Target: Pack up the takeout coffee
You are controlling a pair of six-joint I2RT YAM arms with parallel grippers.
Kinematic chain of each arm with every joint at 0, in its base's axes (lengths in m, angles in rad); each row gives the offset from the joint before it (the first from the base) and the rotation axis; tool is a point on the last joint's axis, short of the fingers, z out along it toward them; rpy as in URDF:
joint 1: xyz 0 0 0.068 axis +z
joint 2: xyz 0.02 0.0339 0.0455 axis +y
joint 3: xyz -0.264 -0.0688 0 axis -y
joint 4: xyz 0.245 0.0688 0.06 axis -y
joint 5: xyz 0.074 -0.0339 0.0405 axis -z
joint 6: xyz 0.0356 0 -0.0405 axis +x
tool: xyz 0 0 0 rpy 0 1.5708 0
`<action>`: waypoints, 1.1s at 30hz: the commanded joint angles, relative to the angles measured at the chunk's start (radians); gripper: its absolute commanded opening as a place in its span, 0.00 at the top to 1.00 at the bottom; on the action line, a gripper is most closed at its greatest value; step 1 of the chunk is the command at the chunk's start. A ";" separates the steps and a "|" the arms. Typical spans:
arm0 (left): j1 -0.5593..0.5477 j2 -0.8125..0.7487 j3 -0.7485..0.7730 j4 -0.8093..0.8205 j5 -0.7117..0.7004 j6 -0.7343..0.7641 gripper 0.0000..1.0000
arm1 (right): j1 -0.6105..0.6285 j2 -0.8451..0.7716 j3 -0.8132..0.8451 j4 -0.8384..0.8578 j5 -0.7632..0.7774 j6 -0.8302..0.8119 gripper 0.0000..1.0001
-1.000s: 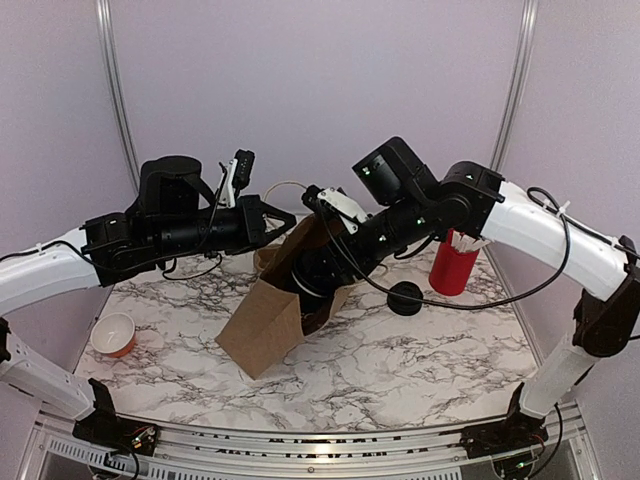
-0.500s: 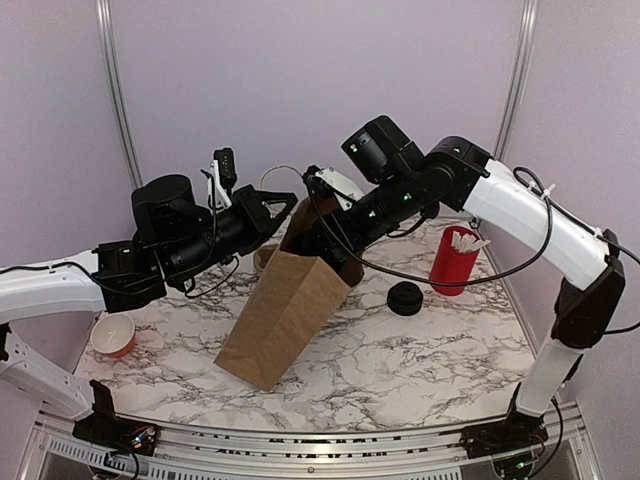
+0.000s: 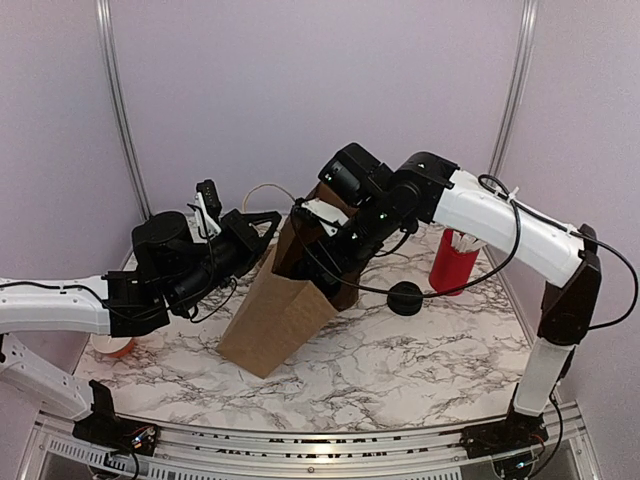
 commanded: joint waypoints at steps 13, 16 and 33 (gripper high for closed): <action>-0.014 -0.232 -0.157 0.048 -0.238 0.047 1.00 | 0.050 0.204 0.217 -0.105 -0.022 -0.072 0.30; -0.013 -0.261 -0.178 0.024 -0.270 0.055 1.00 | 0.052 0.231 0.219 -0.094 -0.048 -0.072 0.30; 0.138 -0.309 -0.268 -0.095 -0.121 -0.080 1.00 | 0.131 0.396 0.346 -0.053 -0.154 -0.092 0.31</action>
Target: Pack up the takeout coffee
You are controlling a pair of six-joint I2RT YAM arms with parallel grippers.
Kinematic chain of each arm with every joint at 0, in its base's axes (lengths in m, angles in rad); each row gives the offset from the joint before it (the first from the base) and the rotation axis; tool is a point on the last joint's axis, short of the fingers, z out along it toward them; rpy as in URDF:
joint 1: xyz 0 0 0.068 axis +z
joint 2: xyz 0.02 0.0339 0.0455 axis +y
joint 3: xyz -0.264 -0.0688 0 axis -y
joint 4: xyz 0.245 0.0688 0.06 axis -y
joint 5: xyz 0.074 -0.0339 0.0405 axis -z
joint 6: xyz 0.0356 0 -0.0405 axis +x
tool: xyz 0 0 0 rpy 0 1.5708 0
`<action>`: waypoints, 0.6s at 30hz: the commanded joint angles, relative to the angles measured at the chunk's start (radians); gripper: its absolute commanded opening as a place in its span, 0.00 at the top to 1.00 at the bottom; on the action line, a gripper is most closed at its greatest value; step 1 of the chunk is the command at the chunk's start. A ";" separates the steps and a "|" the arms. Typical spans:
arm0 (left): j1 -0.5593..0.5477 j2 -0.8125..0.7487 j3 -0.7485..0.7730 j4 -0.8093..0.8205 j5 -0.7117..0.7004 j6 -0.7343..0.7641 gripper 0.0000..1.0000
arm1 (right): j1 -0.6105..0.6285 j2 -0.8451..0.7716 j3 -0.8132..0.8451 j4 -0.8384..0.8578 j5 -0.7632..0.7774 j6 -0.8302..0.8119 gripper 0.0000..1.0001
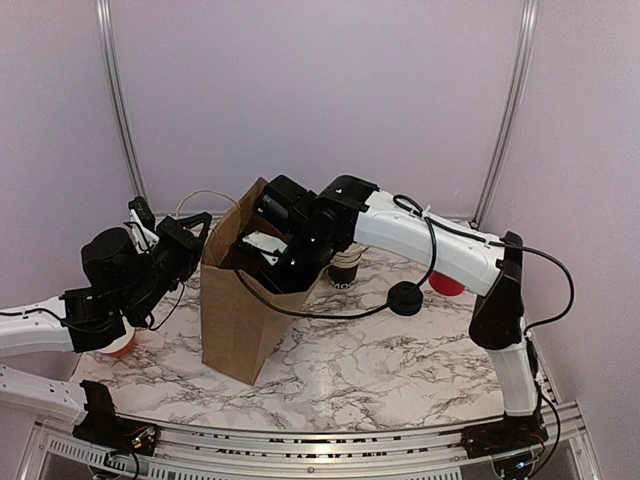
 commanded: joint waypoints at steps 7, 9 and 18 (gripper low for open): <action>0.043 0.001 -0.066 -0.044 0.075 -0.059 1.00 | 0.049 0.077 0.025 0.033 -0.121 -0.005 0.31; 0.045 0.001 -0.067 -0.044 0.082 -0.057 1.00 | 0.050 0.096 0.024 0.037 -0.126 -0.005 0.31; 0.050 -0.010 -0.071 -0.044 0.088 -0.047 1.00 | 0.050 0.141 0.029 0.055 -0.128 -0.008 0.27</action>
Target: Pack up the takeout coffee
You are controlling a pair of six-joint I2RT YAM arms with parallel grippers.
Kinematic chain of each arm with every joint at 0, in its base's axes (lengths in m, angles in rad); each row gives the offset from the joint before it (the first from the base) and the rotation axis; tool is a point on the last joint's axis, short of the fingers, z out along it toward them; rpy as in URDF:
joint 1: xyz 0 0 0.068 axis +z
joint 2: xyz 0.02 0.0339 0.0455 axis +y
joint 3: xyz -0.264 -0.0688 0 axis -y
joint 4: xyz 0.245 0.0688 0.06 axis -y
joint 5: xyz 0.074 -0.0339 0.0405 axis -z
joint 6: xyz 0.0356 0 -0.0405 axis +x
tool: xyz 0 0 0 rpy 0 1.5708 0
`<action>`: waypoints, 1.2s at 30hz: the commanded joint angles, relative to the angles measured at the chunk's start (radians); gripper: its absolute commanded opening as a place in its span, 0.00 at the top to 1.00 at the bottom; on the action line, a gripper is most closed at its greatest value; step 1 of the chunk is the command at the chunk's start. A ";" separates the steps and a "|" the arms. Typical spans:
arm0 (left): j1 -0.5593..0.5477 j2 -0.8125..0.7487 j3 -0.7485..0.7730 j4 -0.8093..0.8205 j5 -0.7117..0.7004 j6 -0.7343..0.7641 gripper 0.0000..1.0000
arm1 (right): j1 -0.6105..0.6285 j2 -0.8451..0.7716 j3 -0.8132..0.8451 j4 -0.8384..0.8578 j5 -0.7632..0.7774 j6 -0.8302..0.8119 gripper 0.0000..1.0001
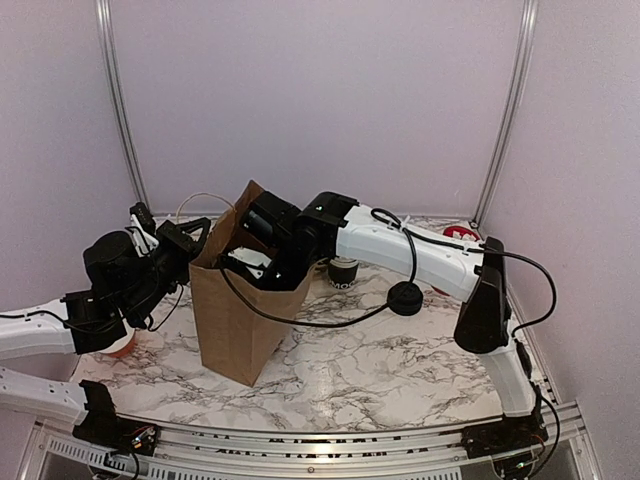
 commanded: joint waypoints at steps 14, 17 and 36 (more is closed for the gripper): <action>0.006 -0.023 -0.027 -0.052 0.026 0.031 1.00 | 0.028 0.017 0.030 -0.030 0.026 -0.029 0.14; 0.006 -0.034 -0.028 -0.058 0.015 0.037 1.00 | 0.028 -0.012 0.076 -0.031 0.055 -0.032 0.08; 0.010 -0.045 -0.003 -0.108 0.005 0.053 1.00 | 0.028 -0.168 0.119 0.005 0.176 -0.074 0.02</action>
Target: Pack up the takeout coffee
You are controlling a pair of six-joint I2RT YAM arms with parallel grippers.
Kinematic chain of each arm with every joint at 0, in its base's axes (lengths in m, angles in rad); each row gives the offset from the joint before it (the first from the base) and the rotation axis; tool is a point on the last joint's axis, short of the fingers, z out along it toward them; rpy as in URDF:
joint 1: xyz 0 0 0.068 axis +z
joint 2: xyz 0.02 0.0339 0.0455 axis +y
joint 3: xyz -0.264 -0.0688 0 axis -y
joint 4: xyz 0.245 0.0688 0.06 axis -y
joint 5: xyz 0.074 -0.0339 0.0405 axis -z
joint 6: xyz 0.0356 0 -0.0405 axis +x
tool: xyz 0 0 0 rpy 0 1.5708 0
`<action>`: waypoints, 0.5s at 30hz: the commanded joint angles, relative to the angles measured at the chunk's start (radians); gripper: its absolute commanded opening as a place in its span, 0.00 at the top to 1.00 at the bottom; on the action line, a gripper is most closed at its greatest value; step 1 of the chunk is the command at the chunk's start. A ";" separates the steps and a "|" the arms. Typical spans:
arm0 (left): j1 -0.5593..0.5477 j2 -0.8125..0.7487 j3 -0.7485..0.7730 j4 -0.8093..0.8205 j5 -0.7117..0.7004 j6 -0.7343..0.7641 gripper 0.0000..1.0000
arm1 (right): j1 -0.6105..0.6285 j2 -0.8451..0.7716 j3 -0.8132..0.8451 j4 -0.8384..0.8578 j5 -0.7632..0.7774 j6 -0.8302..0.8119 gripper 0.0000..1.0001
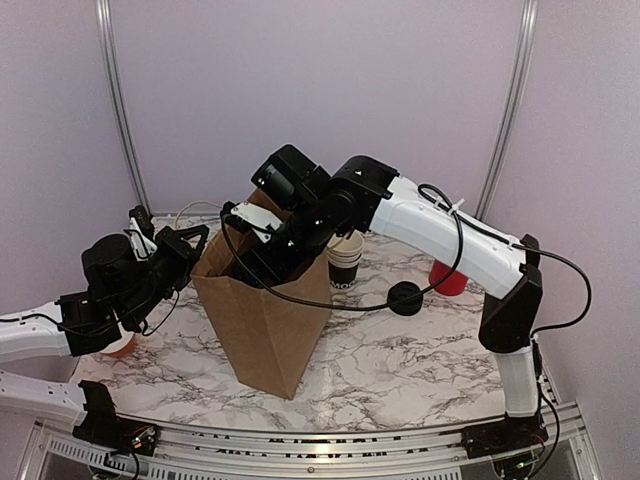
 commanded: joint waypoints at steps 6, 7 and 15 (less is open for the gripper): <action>0.005 0.050 0.075 -0.027 0.127 0.103 1.00 | 0.000 -0.088 0.020 0.077 0.108 -0.003 0.02; 0.004 0.062 0.088 -0.027 0.149 0.117 1.00 | -0.003 -0.097 0.010 0.098 0.113 0.001 0.02; -0.005 0.101 0.117 -0.027 0.206 0.144 1.00 | -0.037 -0.209 -0.108 0.277 0.106 0.034 0.03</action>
